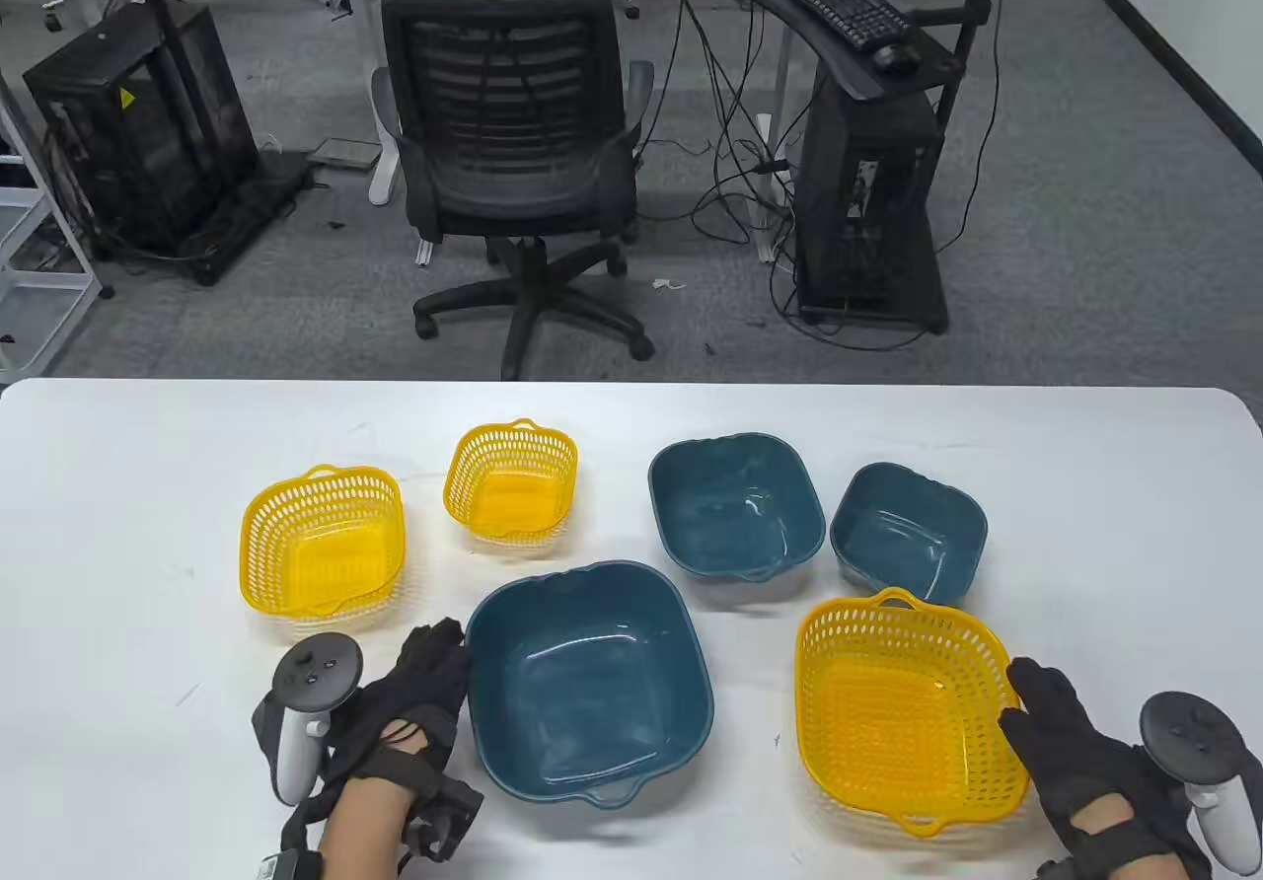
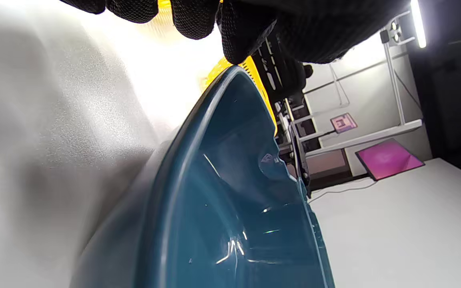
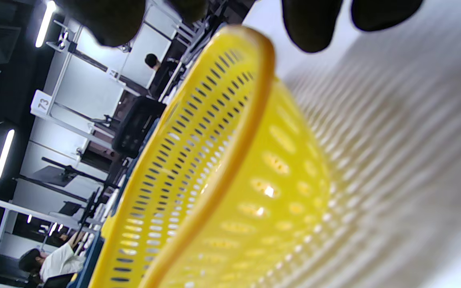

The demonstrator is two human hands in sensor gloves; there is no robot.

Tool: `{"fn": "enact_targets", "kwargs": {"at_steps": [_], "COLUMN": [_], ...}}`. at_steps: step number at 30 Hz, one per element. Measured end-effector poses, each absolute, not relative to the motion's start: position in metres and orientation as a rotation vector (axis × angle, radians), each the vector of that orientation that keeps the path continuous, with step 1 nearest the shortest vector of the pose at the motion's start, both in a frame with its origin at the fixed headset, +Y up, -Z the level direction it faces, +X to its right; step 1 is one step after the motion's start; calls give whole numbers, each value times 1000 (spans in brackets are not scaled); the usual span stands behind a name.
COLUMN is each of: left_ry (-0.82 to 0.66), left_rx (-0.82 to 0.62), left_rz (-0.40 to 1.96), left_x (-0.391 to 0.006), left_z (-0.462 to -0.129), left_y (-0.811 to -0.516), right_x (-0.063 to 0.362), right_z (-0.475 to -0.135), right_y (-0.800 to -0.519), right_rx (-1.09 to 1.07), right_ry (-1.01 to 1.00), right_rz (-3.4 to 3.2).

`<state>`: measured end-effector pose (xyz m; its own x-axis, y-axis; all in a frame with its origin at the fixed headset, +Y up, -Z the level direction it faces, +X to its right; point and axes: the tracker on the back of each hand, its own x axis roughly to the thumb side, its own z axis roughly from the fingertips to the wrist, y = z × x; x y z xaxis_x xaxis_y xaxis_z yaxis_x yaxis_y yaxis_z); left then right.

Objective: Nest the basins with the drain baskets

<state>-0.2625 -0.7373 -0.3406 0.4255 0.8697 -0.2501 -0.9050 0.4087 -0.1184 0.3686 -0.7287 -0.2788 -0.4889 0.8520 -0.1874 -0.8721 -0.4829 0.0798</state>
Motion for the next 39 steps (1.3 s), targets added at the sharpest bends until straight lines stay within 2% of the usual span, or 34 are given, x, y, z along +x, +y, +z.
{"fn": "enact_targets", "kwargs": {"at_steps": [6, 11, 15, 28, 31, 33, 35, 39], "left_ry": [200, 214, 213, 209, 246, 294, 317, 215], "left_rx": [-275, -358, -469, -459, -420, -369, -342, -278], "left_rz": [1202, 1432, 1413, 1462, 1448, 1558, 1623, 1609], "left_x": [-268, -269, -266, -246, -242, -243, -247, -256], "left_z": [-343, -346, -348, -350, -351, -350, -349, -341], "left_y": [-745, -760, -771, -778, -780, -783, -775, -741], "right_x": [368, 367, 367, 365, 364, 363, 362, 362], "right_z": [-279, -279, -278, -281, -282, -283, -283, -283], "right_y": [-729, -729, -730, -736, -737, -739, -740, -739], "right_rx": [-148, -169, -170, -203, -202, -201, -204, -205], "right_ry": [196, 176, 167, 205, 216, 224, 237, 234], "right_rz": [2083, 2089, 2081, 2070, 2072, 2070, 2064, 2064]}}
